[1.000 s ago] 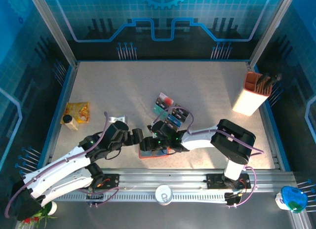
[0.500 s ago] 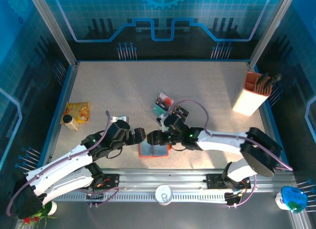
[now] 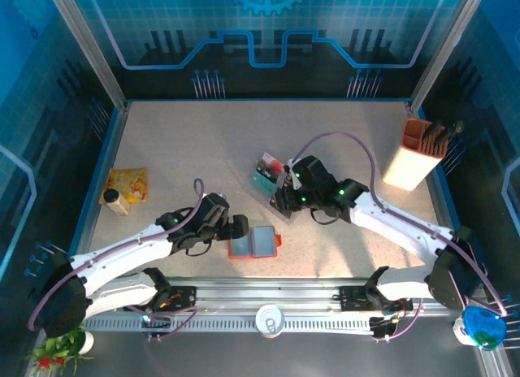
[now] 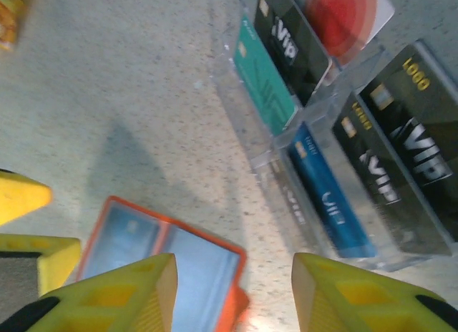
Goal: Put the credit cards into the card holder
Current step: Pick up the credit card from the storage box.
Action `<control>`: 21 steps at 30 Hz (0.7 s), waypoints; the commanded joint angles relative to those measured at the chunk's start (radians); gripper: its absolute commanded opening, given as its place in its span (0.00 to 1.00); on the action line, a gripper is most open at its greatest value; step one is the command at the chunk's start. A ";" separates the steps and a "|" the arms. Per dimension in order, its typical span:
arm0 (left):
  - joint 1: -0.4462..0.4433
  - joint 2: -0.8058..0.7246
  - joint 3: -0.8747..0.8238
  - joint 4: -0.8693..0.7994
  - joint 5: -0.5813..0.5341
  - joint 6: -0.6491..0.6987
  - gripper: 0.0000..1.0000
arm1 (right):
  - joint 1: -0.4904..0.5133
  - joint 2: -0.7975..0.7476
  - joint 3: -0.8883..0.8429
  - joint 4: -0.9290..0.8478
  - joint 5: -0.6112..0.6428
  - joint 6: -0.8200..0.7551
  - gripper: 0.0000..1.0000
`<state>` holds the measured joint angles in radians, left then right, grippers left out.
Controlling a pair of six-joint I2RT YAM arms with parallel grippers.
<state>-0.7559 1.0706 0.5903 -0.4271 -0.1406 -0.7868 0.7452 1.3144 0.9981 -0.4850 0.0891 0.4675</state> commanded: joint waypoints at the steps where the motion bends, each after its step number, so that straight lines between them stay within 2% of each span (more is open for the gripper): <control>1: -0.008 0.013 -0.002 0.011 0.008 0.012 0.99 | 0.002 0.080 0.076 -0.173 0.075 -0.163 0.45; 11: -0.023 0.050 -0.031 0.025 -0.010 -0.001 0.99 | 0.092 0.360 0.299 -0.303 0.217 -0.303 0.30; 16: -0.024 0.054 -0.033 0.032 -0.010 -0.001 0.99 | 0.123 0.441 0.348 -0.333 0.308 -0.337 0.30; 21: -0.026 0.057 -0.035 0.037 -0.008 0.000 0.99 | 0.124 0.477 0.354 -0.332 0.342 -0.350 0.29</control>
<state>-0.7753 1.1194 0.5690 -0.4049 -0.1413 -0.7868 0.8635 1.7710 1.3201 -0.7769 0.3752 0.1478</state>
